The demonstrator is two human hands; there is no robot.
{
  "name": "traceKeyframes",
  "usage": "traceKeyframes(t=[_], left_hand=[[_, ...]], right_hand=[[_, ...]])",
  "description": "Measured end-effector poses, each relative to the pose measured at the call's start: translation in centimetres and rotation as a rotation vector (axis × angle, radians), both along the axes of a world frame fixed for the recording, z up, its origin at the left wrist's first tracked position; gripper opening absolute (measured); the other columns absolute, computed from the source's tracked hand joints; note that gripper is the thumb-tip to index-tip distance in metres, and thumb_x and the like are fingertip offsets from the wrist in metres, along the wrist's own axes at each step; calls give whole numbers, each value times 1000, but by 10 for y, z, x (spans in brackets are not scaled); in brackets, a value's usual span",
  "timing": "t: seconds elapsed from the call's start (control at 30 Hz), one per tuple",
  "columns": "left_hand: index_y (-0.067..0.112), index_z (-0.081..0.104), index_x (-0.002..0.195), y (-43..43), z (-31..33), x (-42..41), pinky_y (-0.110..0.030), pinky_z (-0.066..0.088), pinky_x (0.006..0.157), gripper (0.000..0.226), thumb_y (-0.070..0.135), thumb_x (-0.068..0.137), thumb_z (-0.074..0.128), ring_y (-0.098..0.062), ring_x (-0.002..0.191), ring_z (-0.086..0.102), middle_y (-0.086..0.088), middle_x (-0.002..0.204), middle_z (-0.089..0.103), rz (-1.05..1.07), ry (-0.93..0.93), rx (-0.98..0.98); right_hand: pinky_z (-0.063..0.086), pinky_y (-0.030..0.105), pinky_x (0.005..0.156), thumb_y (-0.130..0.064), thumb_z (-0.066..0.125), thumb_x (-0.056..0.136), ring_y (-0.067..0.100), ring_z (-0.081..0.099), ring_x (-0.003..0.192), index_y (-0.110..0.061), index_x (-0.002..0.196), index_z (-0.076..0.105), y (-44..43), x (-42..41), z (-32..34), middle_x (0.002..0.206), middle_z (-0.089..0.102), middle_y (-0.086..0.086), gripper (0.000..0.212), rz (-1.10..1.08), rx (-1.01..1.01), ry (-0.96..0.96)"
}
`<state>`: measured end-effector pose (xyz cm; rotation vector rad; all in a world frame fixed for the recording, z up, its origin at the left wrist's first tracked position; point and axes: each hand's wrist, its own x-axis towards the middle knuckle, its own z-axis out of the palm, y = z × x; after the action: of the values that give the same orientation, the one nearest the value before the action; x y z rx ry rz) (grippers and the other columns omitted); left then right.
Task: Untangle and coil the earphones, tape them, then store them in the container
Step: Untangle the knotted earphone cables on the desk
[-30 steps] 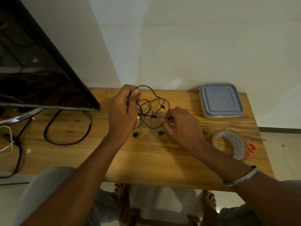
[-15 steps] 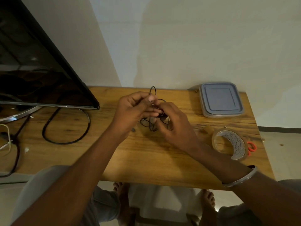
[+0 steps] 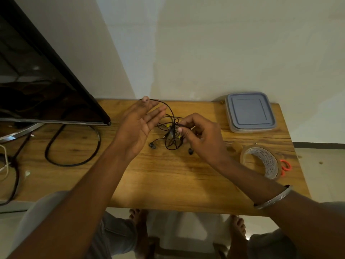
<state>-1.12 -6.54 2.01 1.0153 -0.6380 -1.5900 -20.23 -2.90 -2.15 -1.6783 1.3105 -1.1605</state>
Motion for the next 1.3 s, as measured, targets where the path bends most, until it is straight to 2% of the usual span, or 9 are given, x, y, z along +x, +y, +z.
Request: traceKeyframes(t=[0.1, 0.2, 0.37, 0.5, 0.63, 0.73, 0.83, 1.13, 1.3], left_hand=[[0, 57, 116, 6, -6, -9, -38, 61, 82, 22, 10, 96, 60, -22, 95, 71, -11, 106, 67, -143, -512, -32], [11, 59, 118, 14, -14, -16, -16, 54, 66, 25, 5, 94, 62, -9, 84, 65, 0, 98, 69, -359, -883, -230], [15, 70, 107, 17, -14, -15, -5, 40, 58, 19, 8, 89, 70, 5, 72, 59, 11, 86, 67, -431, -940, -398], [16, 71, 94, 12, -19, -11, -21, 51, 61, 8, 10, 92, 67, 2, 70, 64, 6, 80, 70, -197, -952, -378], [15, 68, 96, 11, -17, -6, -10, 43, 58, 13, 7, 96, 58, 2, 69, 60, 10, 79, 65, 1, -1113, -475], [15, 61, 97, 8, -12, -6, -18, 47, 58, 14, 10, 100, 49, -5, 66, 60, 1, 78, 61, 103, -852, -332], [19, 57, 90, 5, 0, -7, -23, 44, 49, 21, 11, 103, 44, -5, 54, 53, 3, 72, 54, 158, -548, -84], [15, 63, 94, 9, -7, 7, -30, 34, 48, 14, 25, 100, 56, -18, 50, 46, -13, 62, 55, -57, -1144, -549], [9, 66, 91, 6, -5, 3, -25, 46, 54, 18, 24, 98, 60, -8, 56, 51, -2, 67, 58, -33, -936, -387]], right_hand=[[56, 41, 57, -13, 70, 93, 14, 69, 67, -10, 94, 69, 0, -1, 3, 81, 71, -3, 3, -10, -23, -14], [57, 40, 55, -11, 71, 93, 14, 70, 62, -10, 93, 70, -1, -1, 5, 78, 71, 0, 2, -38, -10, -41], [57, 34, 54, -10, 73, 91, 13, 71, 60, -12, 92, 70, -1, 0, 6, 78, 72, 1, 3, -70, 15, -103], [51, 23, 50, -13, 73, 91, 12, 71, 60, -10, 93, 71, -2, 0, 7, 80, 72, -1, 4, -68, 29, -122], [54, 27, 47, -17, 73, 91, 17, 72, 62, -17, 92, 71, -3, 0, 8, 86, 72, -6, 3, -83, 40, -95], [56, 43, 50, -26, 72, 92, 18, 67, 64, -22, 98, 69, -4, -2, 3, 85, 68, -13, 7, -114, 36, 7], [51, 36, 53, -33, 71, 92, 10, 64, 66, -26, 107, 66, -5, -6, -1, 84, 66, -17, 17, -182, 27, 171], [48, 25, 64, -18, 61, 99, -2, 58, 81, -21, 106, 67, -12, -18, -2, 93, 64, -12, 10, -420, 64, 140], [61, 44, 79, -10, 59, 98, 19, 65, 104, -23, 123, 58, -15, -15, 0, 112, 59, -9, 28, -345, 141, -4]])
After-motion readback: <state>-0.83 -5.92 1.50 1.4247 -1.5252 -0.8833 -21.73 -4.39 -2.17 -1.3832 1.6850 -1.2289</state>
